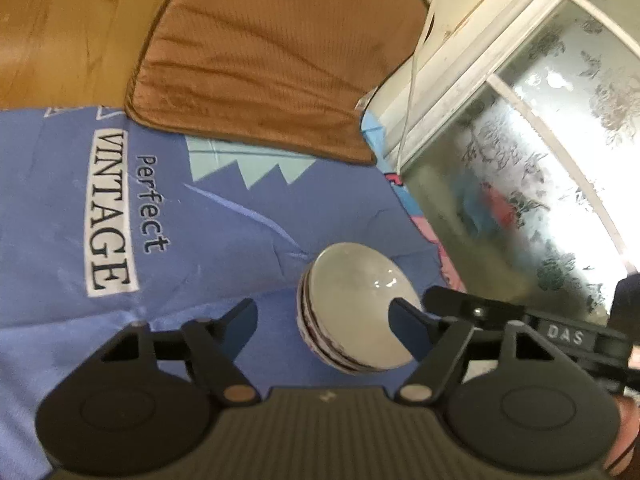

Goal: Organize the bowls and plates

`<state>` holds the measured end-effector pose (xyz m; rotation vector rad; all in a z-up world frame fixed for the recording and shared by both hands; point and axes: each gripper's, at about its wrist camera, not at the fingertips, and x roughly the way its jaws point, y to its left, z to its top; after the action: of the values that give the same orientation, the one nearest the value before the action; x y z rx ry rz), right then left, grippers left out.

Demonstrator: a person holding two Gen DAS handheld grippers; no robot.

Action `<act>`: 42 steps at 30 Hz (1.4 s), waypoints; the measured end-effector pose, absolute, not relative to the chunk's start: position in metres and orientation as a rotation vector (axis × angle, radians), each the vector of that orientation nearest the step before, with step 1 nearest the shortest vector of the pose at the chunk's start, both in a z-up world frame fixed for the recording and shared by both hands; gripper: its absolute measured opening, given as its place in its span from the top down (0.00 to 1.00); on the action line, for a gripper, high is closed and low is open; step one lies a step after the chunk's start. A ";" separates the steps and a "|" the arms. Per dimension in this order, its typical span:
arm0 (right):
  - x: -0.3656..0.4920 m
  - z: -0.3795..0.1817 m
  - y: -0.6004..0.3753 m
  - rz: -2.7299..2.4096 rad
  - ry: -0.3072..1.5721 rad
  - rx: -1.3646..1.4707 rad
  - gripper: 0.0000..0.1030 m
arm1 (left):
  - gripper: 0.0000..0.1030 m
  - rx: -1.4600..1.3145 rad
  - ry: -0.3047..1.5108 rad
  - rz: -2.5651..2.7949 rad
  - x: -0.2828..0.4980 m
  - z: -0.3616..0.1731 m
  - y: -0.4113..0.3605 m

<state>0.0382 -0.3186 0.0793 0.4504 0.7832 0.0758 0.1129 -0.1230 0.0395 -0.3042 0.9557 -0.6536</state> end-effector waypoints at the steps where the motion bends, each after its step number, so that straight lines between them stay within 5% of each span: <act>1: 0.045 0.073 -0.322 0.080 0.819 0.464 0.58 | 0.30 -0.290 0.960 -0.649 0.115 0.036 -0.126; 4: 0.058 0.058 -0.327 0.094 0.894 0.524 0.58 | 0.37 -0.286 0.991 -0.645 0.120 0.025 -0.130; 7: 0.070 0.046 -0.327 0.114 0.952 0.556 0.60 | 0.53 -0.305 1.029 -0.654 0.126 0.015 -0.133; 9: 0.076 0.038 -0.321 0.135 0.988 0.562 0.71 | 0.71 -0.323 1.061 -0.677 0.128 0.008 -0.137; 22: 0.016 0.081 -0.342 0.110 0.872 0.607 0.75 | 0.71 -0.278 1.014 -0.827 0.080 0.055 -0.186; 32: -0.058 0.070 -0.398 -0.077 0.879 0.622 0.74 | 0.70 -0.182 1.119 -0.890 0.049 0.027 -0.263; 39: -0.053 0.064 -0.390 -0.123 0.819 0.514 0.62 | 0.45 -0.138 1.014 -0.863 0.037 0.048 -0.260; 42: -0.055 0.073 -0.387 -0.142 0.760 0.448 0.58 | 0.44 -0.133 0.982 -0.855 0.036 0.055 -0.256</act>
<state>-0.0550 -0.3872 0.0727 0.4482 0.7603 -0.1423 0.0358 -0.2557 0.0553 -0.1330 0.9815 -0.8547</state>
